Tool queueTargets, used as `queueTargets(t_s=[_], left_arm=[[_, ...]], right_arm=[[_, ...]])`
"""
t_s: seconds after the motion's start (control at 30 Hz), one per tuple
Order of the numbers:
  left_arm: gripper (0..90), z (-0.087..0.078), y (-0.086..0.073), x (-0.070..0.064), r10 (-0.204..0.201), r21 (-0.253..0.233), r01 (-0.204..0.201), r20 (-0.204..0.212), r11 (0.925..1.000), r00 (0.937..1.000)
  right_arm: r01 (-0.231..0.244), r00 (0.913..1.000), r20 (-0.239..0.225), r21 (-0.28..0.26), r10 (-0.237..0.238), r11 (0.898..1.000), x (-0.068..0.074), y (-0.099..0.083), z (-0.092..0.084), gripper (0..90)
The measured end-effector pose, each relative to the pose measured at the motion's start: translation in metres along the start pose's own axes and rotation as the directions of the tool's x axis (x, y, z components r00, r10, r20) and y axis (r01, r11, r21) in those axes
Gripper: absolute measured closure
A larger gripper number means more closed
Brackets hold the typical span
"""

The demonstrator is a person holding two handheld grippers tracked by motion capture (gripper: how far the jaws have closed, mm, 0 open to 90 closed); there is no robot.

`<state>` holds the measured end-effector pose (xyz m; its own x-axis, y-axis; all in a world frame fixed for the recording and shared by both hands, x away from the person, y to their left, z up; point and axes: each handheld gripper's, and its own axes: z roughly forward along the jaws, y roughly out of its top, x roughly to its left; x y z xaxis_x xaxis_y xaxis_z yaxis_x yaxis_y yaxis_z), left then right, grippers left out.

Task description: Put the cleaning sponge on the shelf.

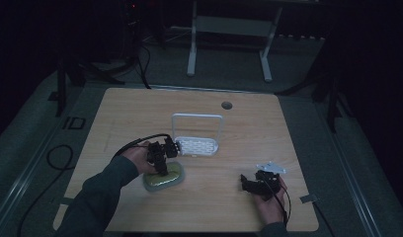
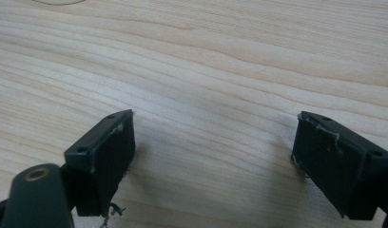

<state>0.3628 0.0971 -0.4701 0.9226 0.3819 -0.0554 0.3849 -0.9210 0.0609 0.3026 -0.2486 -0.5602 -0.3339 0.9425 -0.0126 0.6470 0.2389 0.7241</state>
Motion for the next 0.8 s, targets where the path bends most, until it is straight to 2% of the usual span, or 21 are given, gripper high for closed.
queueTargets(t_s=[0.2, 0.8], left_arm=[[71.5, -0.004, 0.001, 0.000, -0.002, -0.007, 0.002, -0.006, 1.0000, 1.0000], [71.5, -0.016, 0.015, -0.004, 0.045, -0.032, -0.047, -0.037, 0.9984, 0.9983]], right_arm=[[-0.002, 1.0000, 0.000, 0.001, 0.002, 1.000, 0.000, 0.000, 0.000, 13.9], [-0.002, 1.0000, 0.000, 0.001, 0.002, 1.000, 0.000, 0.000, 0.000, 13.9]])
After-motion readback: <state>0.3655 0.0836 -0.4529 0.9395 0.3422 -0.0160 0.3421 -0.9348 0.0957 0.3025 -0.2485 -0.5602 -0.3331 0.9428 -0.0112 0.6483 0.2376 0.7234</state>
